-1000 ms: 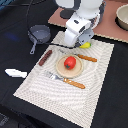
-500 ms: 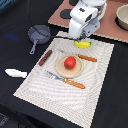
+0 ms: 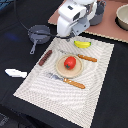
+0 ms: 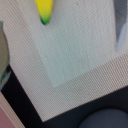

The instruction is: Interact with the objects in diverse but meaningful ways.

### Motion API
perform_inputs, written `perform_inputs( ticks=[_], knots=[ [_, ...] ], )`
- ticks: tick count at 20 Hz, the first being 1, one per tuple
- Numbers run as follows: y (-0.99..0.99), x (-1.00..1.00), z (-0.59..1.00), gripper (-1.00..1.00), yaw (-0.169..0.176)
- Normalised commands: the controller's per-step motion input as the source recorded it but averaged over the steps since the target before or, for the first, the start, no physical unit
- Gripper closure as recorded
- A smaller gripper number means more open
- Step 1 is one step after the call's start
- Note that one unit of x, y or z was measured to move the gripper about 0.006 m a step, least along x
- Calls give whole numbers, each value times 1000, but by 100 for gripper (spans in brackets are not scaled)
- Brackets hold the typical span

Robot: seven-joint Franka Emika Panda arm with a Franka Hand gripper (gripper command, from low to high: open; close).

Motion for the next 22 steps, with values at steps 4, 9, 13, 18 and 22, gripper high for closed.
perform_inputs(
  ticks=[4, 9, 13, 18, 22],
  knots=[
    [-409, -1000, -389, -100, -47],
    [-417, -994, -400, -100, -49],
    [-331, -631, 382, -100, -144],
    [-287, -442, 300, -100, -186],
    [-216, -466, 51, -100, -154]
  ],
)
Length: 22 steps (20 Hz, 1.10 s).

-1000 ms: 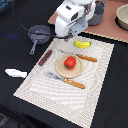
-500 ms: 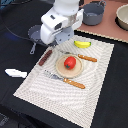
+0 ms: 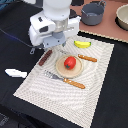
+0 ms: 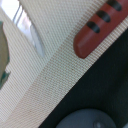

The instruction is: Interact with the objects in diverse but meaningful ways.

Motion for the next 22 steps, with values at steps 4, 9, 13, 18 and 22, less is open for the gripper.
perform_inputs(
  ticks=[4, 9, 13, 18, 22],
  knots=[
    [-169, -529, -142, -100, -108],
    [-133, -443, -181, -100, -117],
    [-102, -544, -272, -100, -131],
    [8, -365, -209, -100, -163],
    [0, -309, -254, -100, -102]
  ],
)
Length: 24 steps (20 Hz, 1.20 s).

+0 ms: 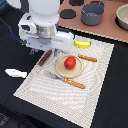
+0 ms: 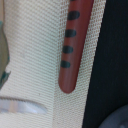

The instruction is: Interact with the objects in diverse but meaningful ways.

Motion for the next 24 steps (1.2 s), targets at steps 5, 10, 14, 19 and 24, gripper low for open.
perform_inputs(
  ticks=[5, 10, 14, 19, 24],
  knots=[
    [37, -86, -289, -100, -48],
    [31, -131, -319, -100, -27],
    [24, -149, -286, -100, -14],
    [12, -141, -273, -100, -10],
    [7, -95, -263, 100, -4]
  ],
)
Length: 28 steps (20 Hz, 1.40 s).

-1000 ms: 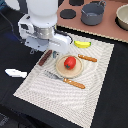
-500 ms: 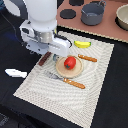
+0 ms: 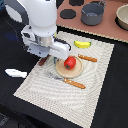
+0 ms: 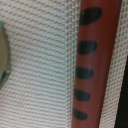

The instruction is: Interact with the objects in diverse but meaningful ways.

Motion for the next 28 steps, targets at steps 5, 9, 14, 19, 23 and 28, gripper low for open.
perform_inputs(
  ticks=[5, 9, 14, 19, 23, 28],
  knots=[
    [15, -71, -276, 100, -3],
    [4, -79, -290, 100, -5],
    [154, -247, 393, 100, -25],
    [310, -747, 1000, 100, -28],
    [249, -536, 1000, 100, -42],
    [-97, -187, 933, 100, -17]
  ],
)
